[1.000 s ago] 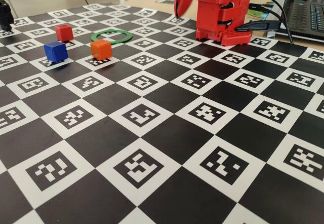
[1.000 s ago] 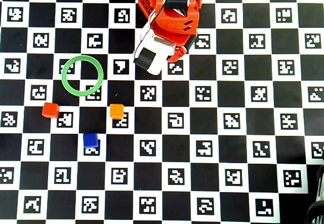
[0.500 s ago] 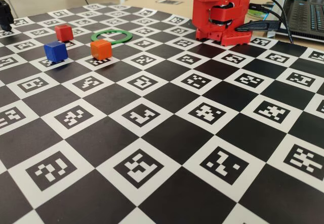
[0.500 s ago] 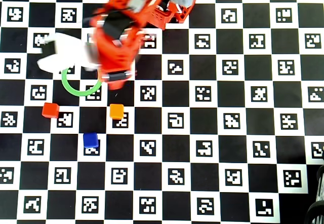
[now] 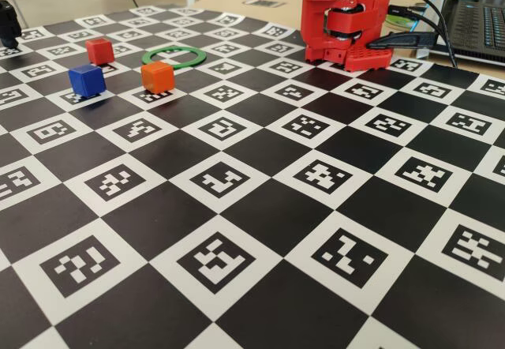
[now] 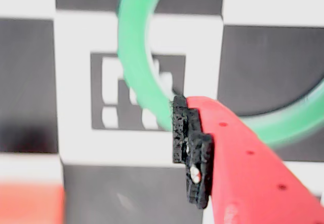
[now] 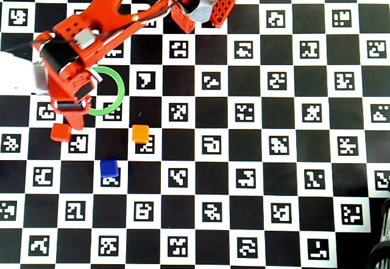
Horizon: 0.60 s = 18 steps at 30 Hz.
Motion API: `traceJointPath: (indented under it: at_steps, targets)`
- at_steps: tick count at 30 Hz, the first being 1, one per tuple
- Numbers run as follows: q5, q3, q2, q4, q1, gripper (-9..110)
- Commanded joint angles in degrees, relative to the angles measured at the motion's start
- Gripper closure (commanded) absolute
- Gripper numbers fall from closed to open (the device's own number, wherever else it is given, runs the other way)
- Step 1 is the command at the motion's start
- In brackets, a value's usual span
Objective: Grab the red cube then put it in the green circle then put the blue cube on top and finally the orange cube on top
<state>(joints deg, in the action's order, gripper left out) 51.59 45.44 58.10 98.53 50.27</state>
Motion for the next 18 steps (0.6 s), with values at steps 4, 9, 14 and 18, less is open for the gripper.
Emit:
traceJointPath:
  at_steps: [4,9,14,18]
  targets:
    - [-1.49,-10.20,-4.66,-1.41,1.32,61]
    - [-2.81,-10.02,-8.70,-5.80,1.49,61]
    - [-3.34,-9.93,-13.01,-10.90,1.58,61]
    - [-3.78,-9.93,-15.21,-13.71,1.85,61]
